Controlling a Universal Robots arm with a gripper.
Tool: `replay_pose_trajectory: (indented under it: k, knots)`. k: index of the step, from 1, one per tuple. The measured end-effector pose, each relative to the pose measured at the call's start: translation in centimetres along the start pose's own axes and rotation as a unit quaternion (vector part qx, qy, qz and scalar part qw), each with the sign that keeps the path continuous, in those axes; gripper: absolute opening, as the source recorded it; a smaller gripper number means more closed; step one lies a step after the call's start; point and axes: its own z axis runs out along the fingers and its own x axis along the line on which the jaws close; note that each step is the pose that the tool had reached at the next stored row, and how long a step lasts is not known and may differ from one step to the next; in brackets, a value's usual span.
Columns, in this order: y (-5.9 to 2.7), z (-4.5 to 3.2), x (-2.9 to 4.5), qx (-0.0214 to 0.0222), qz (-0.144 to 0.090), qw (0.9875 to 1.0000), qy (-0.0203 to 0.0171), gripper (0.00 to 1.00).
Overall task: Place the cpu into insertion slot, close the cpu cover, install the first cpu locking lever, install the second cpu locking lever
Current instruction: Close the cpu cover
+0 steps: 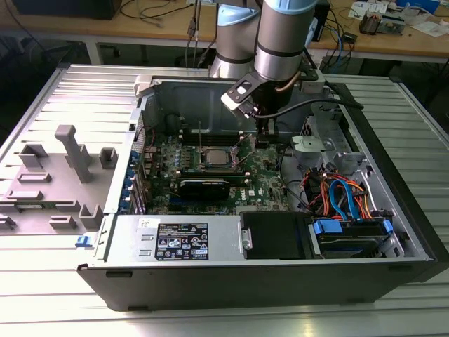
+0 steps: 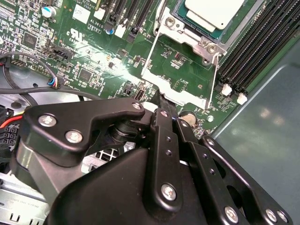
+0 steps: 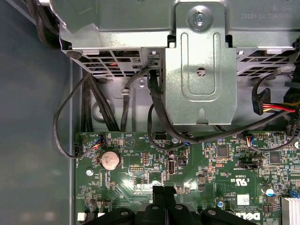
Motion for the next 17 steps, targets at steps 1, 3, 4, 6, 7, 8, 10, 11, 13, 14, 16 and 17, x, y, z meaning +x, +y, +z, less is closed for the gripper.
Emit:
replay_pose_trajectory:
  k: [1, 3, 4, 6, 7, 8, 10, 11, 13, 14, 16, 17]
  knots:
    - [0.0, 0.0, 0.0, 0.0, 0.0, 1.0, 0.0, 0.11]
    - [-0.02, 0.0, 0.0, 0.0, 0.0, 1.0, 0.0, 0.11]
    - [-0.04, 0.0, 0.0, 0.0, 0.0, 1.0, 0.0, 0.11]
    - [-0.1, 0.0, 0.0, 0.0, 0.0, 1.0, 0.0, 0.11]
    - [-0.13, 0.0, 0.0, 0.0, 0.0, 1.0, 0.0, 0.11]
    - [-0.16, 0.0, 0.0, 0.0, 0.0, 1.0, 0.0, 0.11]
    - [-0.25, 0.0, 0.0, 0.0, 0.0, 1.0, 0.0, 0.11]
    - [-0.29, 0.0, 0.0, 0.0, 0.0, 1.0, 0.0, 0.11]
    - [-0.37, -0.01, 0.0, 0.0, 0.0, 1.0, 0.0, 0.11]
    - [-0.42, -0.01, -0.01, 0.0, 0.0, 1.0, 0.0, 0.11]
    - [-0.53, -0.01, 0.0, 0.0, 0.0, 1.0, 0.0, 0.11]
    - [-0.54, -0.01, -0.01, 0.0, 0.0, 1.0, 0.0, 0.11]
